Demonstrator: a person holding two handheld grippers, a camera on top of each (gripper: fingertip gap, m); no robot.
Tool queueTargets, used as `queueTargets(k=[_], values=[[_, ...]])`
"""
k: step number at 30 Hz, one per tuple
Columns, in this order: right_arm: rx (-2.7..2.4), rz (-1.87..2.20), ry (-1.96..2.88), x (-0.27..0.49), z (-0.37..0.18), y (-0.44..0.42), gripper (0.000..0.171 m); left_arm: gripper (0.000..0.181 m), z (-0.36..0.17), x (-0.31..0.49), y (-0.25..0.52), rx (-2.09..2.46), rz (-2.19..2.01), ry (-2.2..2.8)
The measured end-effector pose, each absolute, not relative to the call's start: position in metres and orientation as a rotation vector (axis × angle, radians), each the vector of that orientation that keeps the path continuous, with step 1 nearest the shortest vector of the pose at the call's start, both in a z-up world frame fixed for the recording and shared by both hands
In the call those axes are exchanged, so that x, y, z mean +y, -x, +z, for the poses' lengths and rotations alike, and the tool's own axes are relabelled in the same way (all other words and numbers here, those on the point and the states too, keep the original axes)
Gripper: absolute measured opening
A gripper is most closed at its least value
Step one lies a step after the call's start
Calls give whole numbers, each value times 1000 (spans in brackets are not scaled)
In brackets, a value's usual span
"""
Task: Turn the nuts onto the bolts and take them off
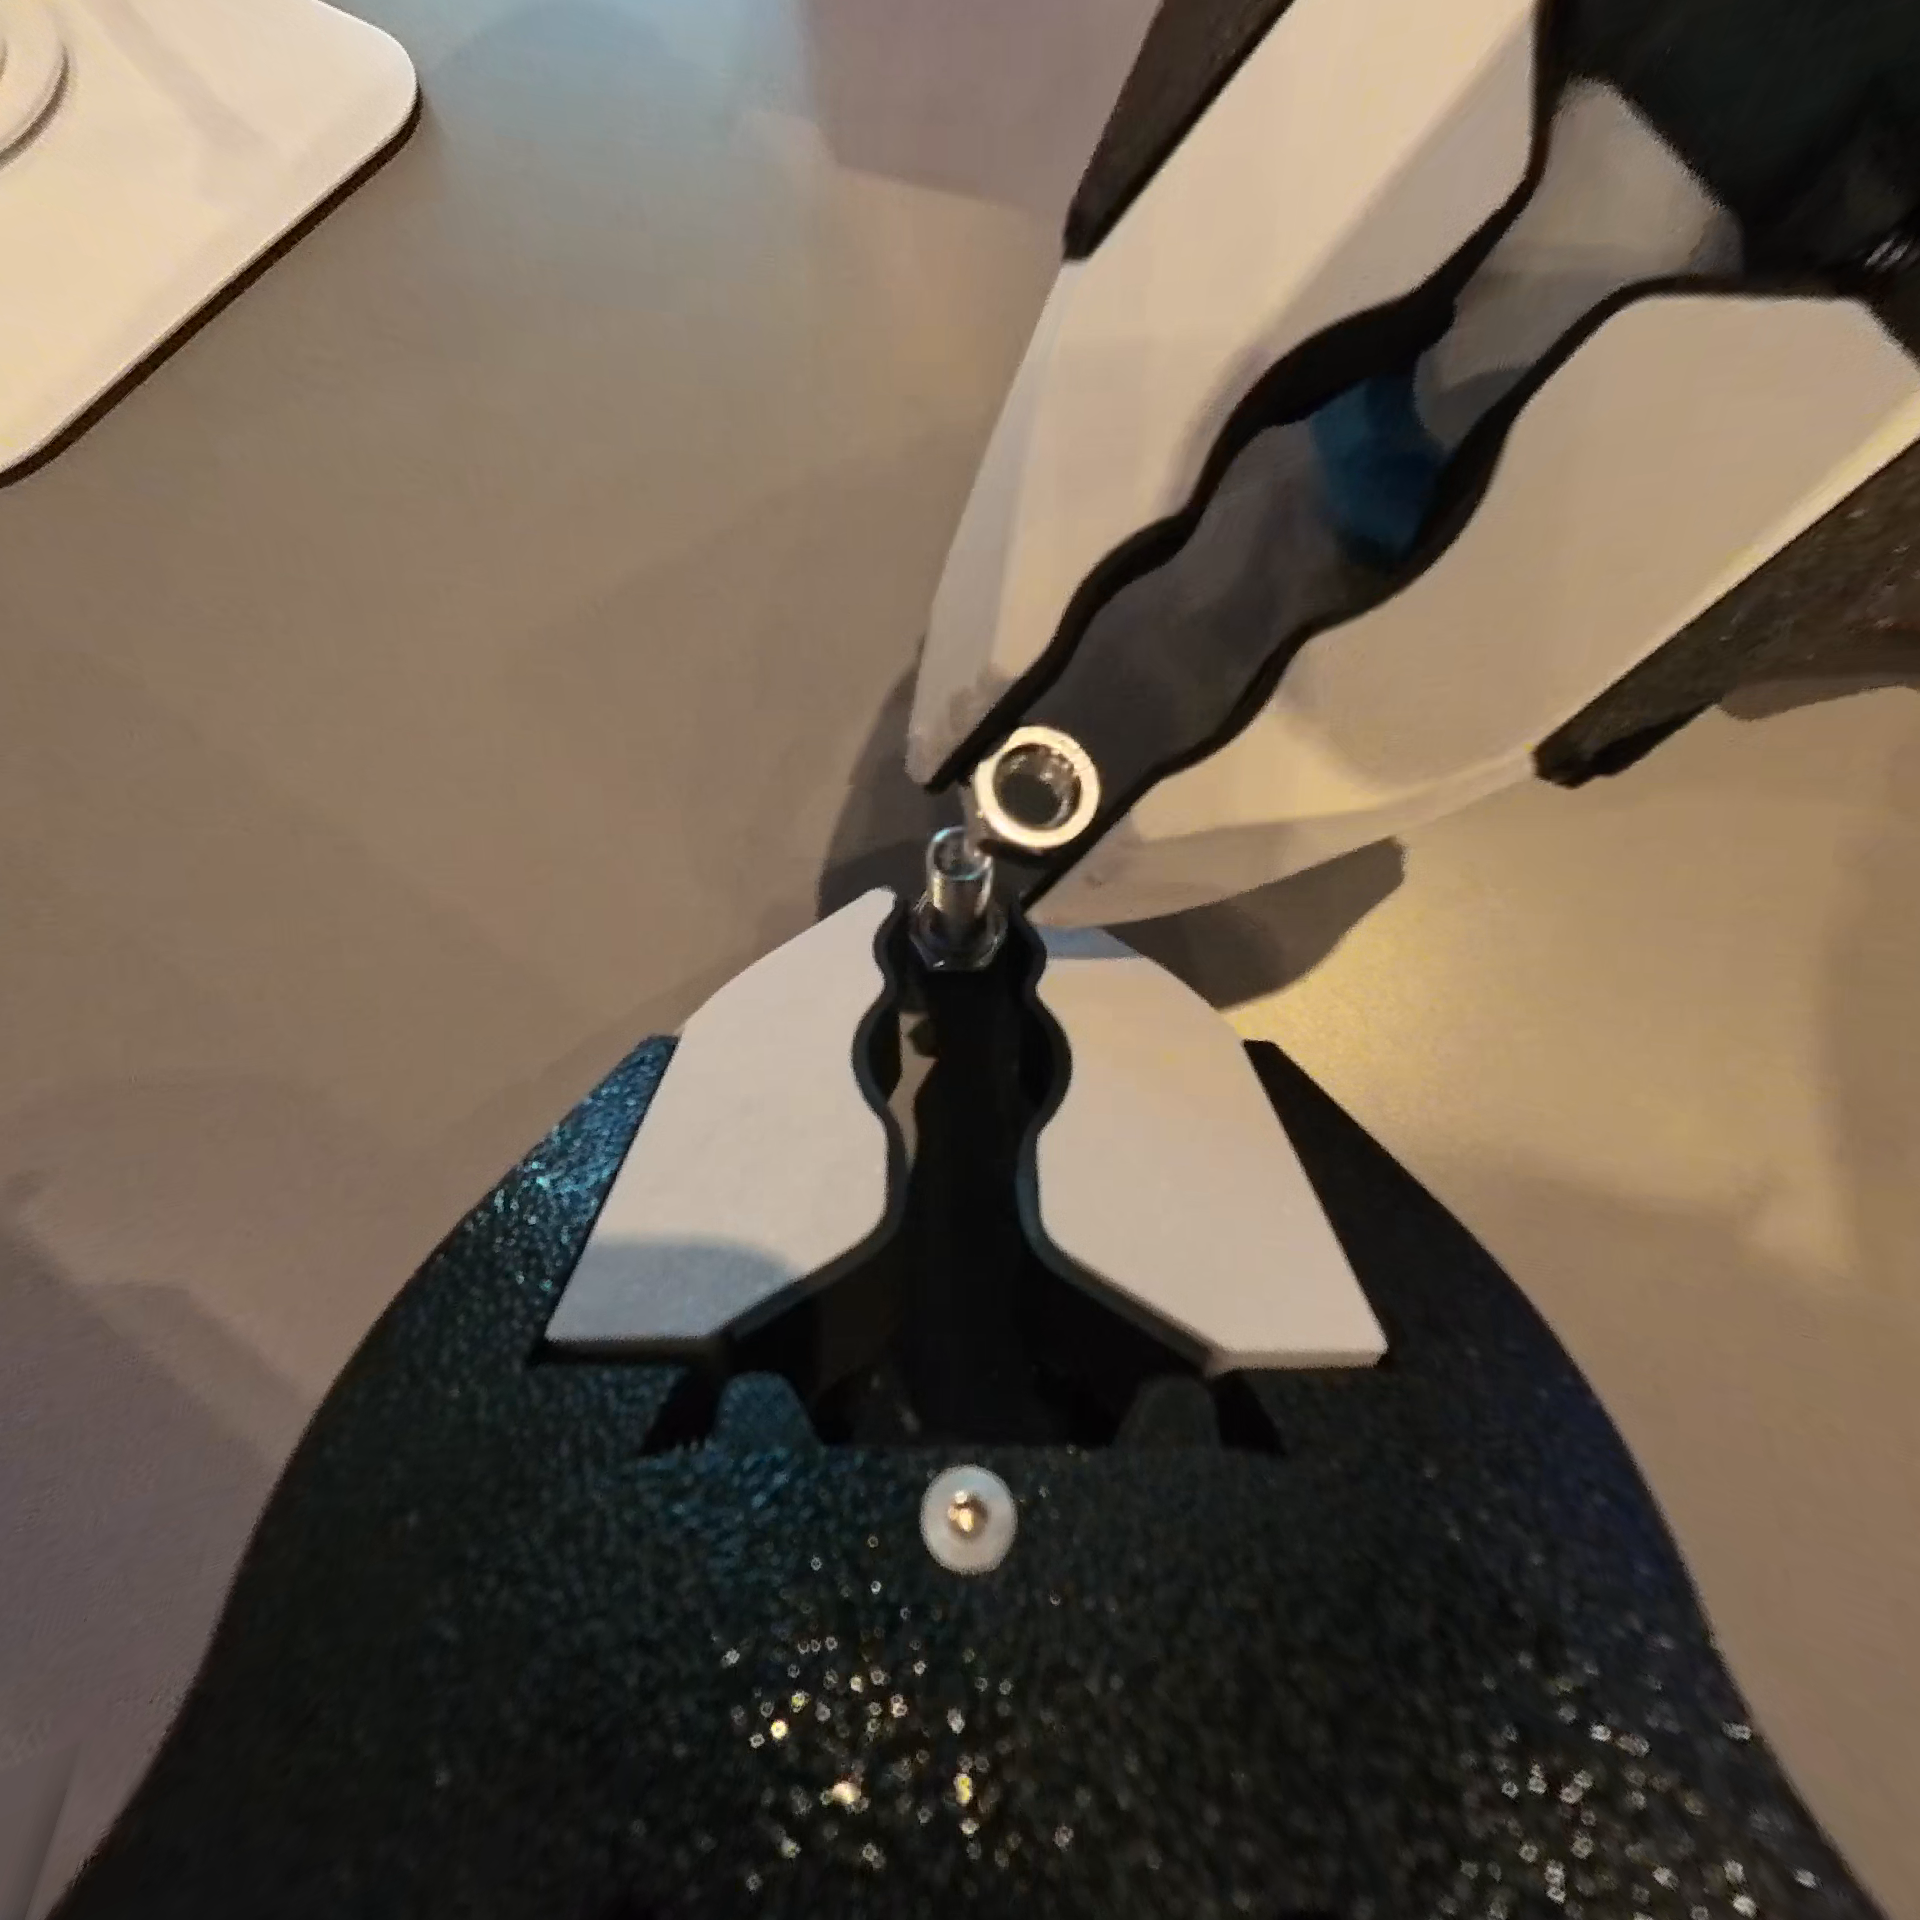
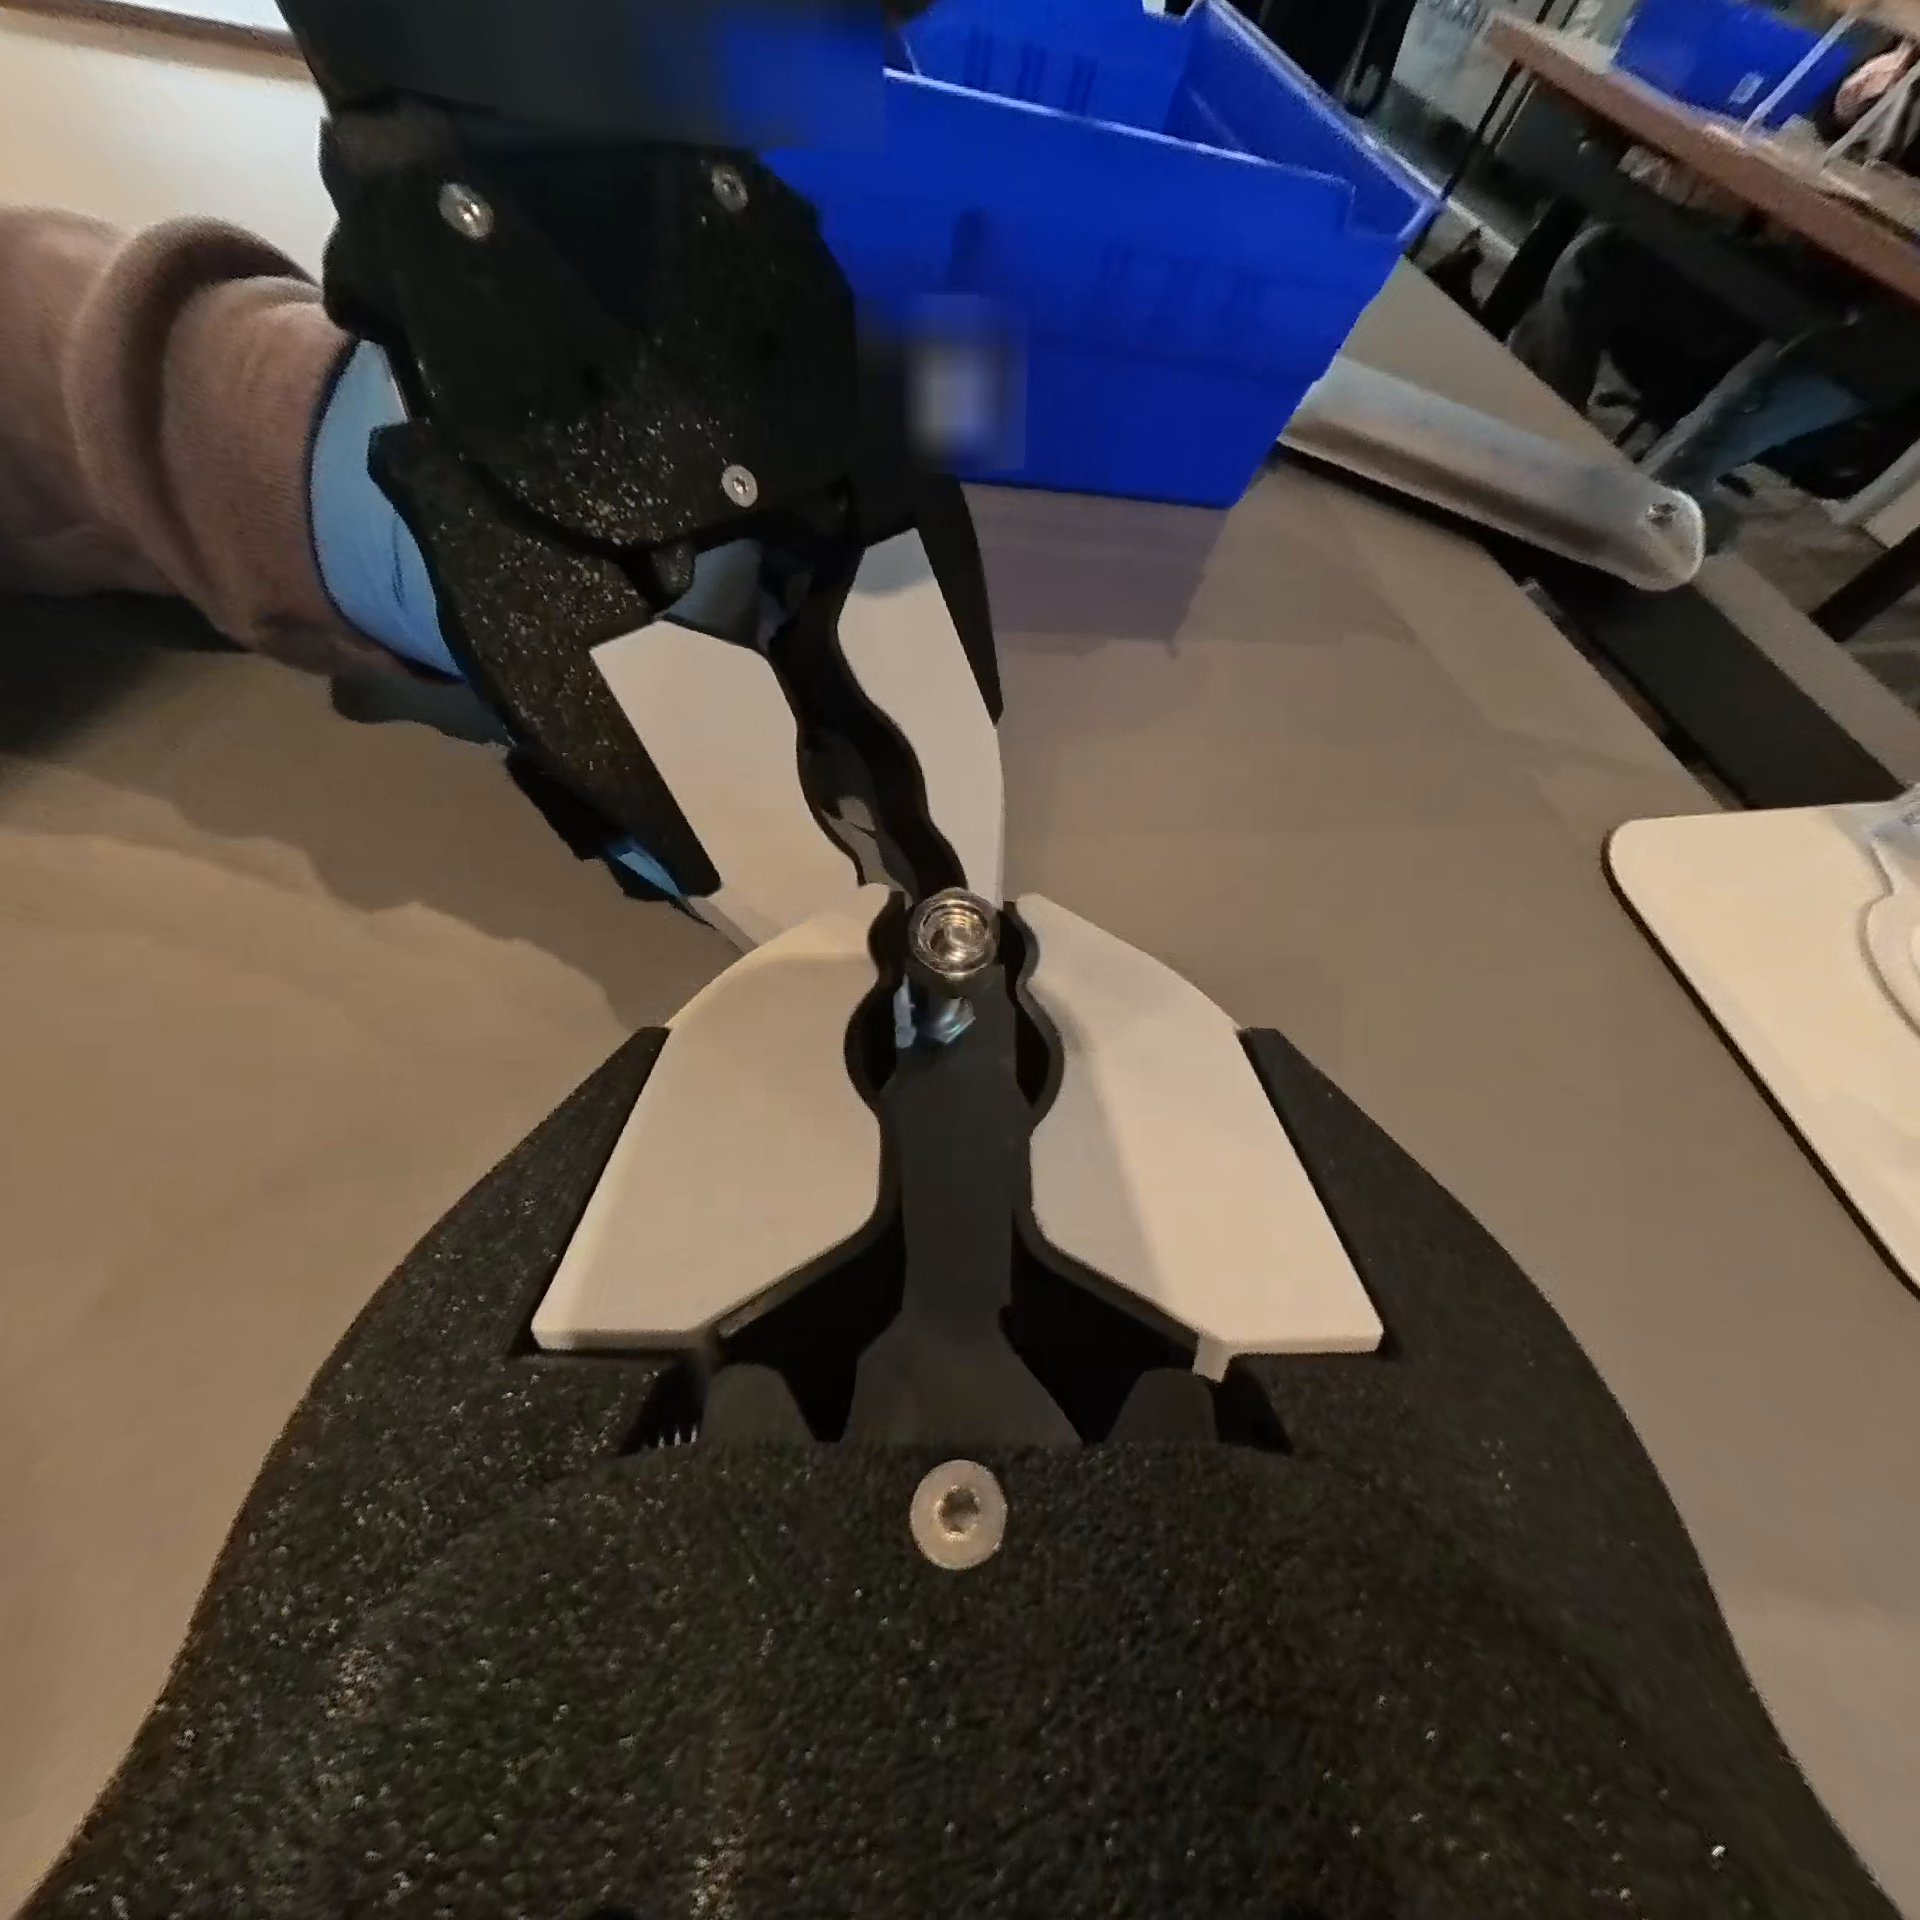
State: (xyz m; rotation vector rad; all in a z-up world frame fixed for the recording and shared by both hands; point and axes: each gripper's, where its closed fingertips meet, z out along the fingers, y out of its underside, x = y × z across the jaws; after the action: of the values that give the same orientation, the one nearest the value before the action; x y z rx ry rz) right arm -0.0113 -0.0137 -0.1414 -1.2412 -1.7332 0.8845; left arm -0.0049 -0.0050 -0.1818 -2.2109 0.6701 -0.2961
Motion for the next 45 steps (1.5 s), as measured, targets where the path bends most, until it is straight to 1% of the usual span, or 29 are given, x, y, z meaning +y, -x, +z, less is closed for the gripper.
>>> queueTargets(k=[6,13,19,20,21,22,24,26,28,33,45], values=[[-1779,804,1359,-12,-149,15,18,17,-182,-6,3,693,-307,2205],[-1781,874,1492,-11,-153,18,18,17,-182,-6,3,702,-312,2201],[-1784,941,1478,-13,-152,16,18,18,-181,-8,1,721,-325,2188],[-1781,943,1477,-13,-152,16,18,21,-181,-9,1,721,-329,2179],[-1780,945,1474,-13,-152,15,18,34,-181,-9,1,723,-334,2174],[-1778,945,1469,-13,-152,15,17,42,-182,-11,2,729,-334,2181],[-1773,945,1463,-12,-152,14,18,48,-184,-13,4,742,-326,2211],[-1770,961,1463,-12,-152,14,18,46,-184,-13,4,750,-328,2213],[-1766,984,1466,-12,-152,15,17,35,-183,-13,4,749,-331,2201],[-1777,989,1449,-15,-152,16,17,16,-183,-12,4,737,-318,2211],[-1785,944,1492,-14,-153,15,17,13,-183,-11,3,747,-327,2200]])
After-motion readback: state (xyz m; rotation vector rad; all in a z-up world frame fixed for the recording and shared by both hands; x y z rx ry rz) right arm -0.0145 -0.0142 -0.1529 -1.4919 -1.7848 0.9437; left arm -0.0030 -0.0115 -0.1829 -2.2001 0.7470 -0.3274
